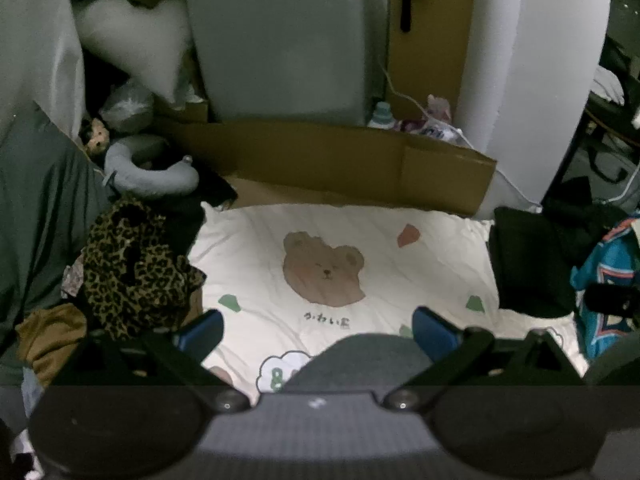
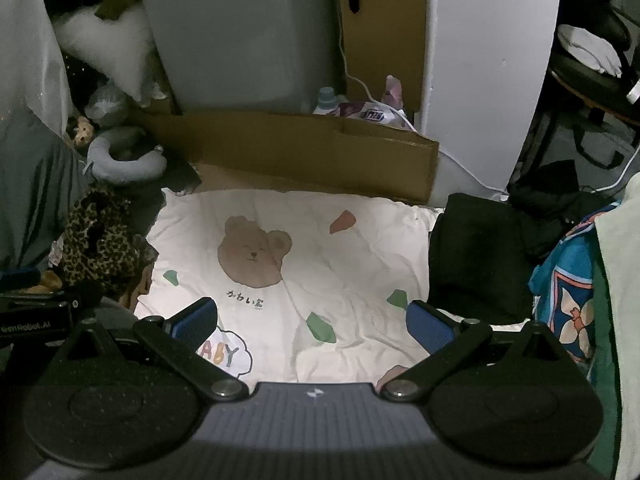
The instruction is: Fold clothes
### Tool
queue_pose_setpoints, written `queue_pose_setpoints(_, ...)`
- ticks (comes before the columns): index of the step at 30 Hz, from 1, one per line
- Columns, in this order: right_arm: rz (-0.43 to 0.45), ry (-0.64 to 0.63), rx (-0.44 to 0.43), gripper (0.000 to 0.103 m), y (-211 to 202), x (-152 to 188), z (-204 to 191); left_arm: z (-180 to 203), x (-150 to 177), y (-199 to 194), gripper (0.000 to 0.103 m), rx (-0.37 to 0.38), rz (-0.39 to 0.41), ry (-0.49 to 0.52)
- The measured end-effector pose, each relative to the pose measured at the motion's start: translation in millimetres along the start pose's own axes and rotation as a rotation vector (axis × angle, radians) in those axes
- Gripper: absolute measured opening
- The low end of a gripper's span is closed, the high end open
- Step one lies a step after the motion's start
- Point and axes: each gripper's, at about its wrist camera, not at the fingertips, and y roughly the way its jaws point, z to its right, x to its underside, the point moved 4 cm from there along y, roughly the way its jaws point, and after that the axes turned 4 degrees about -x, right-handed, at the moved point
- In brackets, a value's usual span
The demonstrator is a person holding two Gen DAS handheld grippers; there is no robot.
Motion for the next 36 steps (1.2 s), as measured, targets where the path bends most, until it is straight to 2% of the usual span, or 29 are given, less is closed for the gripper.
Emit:
queue_pose_setpoints(11, 0.012, -0.017, 0.009, 0.103, -2, -3, -3, 2, -8, -5, 0.101, -0.004, 0.017, 0.004)
queue_pose_setpoints(24, 0.059, 0.001, -0.007, 0.103, -21, -17, -2, -21, -27, -10, 0.101, 0.017, -0.003, -0.059)
queue_pose_setpoints(36, 0.066, -0.013, -0.011, 0.103, 5, -31, -18, -53, -46, 5, 0.101, 0.001, 0.058, -0.072)
